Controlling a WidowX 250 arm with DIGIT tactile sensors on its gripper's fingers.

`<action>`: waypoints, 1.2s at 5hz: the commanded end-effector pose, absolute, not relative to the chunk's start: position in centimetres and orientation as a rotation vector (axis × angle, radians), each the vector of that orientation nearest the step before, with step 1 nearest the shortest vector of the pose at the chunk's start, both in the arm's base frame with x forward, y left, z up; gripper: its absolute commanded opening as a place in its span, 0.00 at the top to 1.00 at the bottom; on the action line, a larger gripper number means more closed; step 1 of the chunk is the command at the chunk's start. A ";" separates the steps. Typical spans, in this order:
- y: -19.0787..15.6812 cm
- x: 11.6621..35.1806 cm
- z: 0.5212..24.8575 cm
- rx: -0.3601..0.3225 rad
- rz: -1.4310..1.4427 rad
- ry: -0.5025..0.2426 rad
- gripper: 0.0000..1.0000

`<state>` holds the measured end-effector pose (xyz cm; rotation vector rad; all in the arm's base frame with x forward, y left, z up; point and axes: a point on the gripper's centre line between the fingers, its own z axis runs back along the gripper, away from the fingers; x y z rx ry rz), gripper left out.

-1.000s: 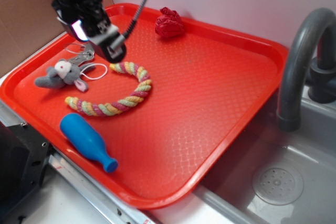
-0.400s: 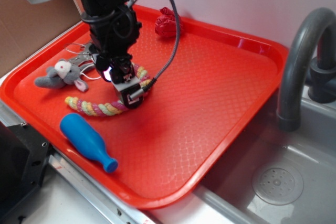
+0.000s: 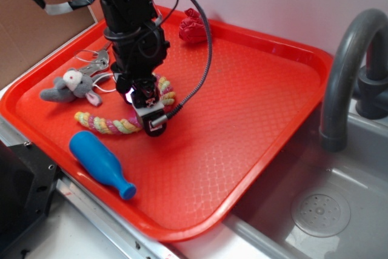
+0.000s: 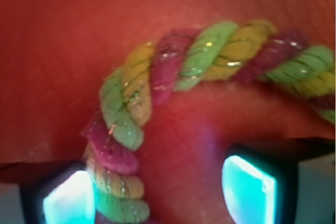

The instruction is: Grab the multicolored rope.

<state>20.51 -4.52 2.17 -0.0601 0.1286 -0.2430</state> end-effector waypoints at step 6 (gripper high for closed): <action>-1.9 20.6 13.0 0.052 0.210 -0.062 1.00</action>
